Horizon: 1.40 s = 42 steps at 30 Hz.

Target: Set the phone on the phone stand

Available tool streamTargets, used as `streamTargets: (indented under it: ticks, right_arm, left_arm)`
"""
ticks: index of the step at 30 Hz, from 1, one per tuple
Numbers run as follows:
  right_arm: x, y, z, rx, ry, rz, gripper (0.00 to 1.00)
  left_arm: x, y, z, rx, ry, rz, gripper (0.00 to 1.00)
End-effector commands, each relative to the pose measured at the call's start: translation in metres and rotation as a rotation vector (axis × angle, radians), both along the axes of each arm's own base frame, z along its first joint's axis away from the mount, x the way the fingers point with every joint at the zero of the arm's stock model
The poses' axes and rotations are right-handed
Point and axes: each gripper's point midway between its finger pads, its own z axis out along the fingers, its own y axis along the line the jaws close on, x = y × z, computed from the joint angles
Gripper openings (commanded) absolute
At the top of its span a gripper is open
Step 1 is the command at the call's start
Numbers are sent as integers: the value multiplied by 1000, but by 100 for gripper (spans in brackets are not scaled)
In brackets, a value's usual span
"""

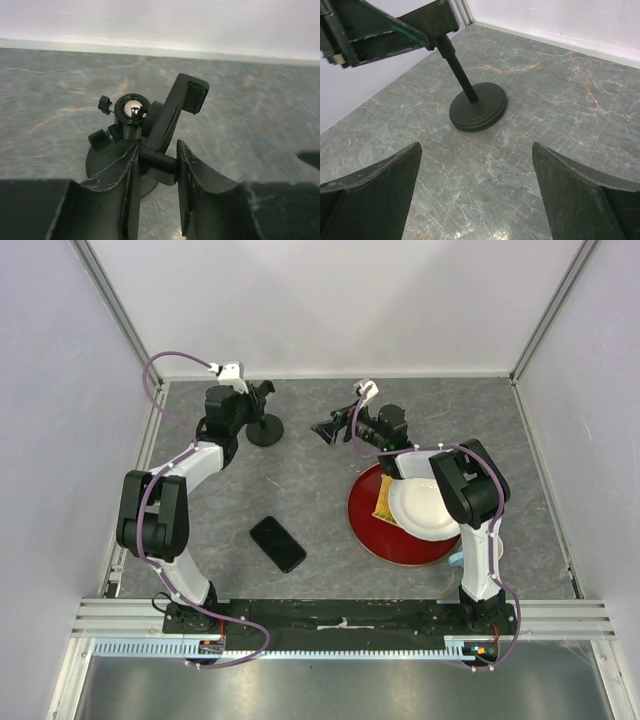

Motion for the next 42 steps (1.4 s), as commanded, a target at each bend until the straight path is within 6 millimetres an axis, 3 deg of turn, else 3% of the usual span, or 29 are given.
streamTargets:
  ticks: [1,7,8,12,16,21,23,26,27,28,37,41,42]
  right_arm:
    - [-8,-4,23,1,-67,48,98]
    - [-10,-3,19,-26,-71,70,98]
    - [-10,-3,18,-29,-70,67,98]
    - [-12,-5,20,-28,-77,66,93]
    - [-18,-12,24,-2,-81,29,90]
    - [-24,-18,50,111,-113,1,87]
    - [-19,-19,54,124,-115,-27,87]
    - [-9,-21,54,105,-90,-68,87]
    - [-6,-21,55,95,-95,-74,87]
    - [-5,-21,52,84,-80,-80,88]
    - [-5,-13,53,101,-80,-124,88]
    - [-5,-8,51,108,-79,-142,87]
    - [-5,-9,52,110,-80,-153,87]
  left_arm:
    - [-35,-64,25,-69,-70,-405,2]
    - [-59,-96,16,3,-98,-698,2]
    - [-60,-101,5,-11,-77,-735,2]
    - [-74,-124,0,-91,-41,-922,2]
    - [-81,-127,3,-83,-44,-960,2]
    - [-82,-126,-1,-42,-36,-952,3]
    - [-81,-126,1,-41,-39,-951,11]
    - [-79,-126,4,-43,-57,-928,38]
    - [-80,-125,3,-48,-55,-921,58]
    - [-80,-125,5,-47,-65,-916,62]
    - [-90,-122,25,-49,-194,-887,59]
    - [-89,-111,43,-38,-282,-784,59]
    - [-90,-107,38,-44,-275,-751,59]
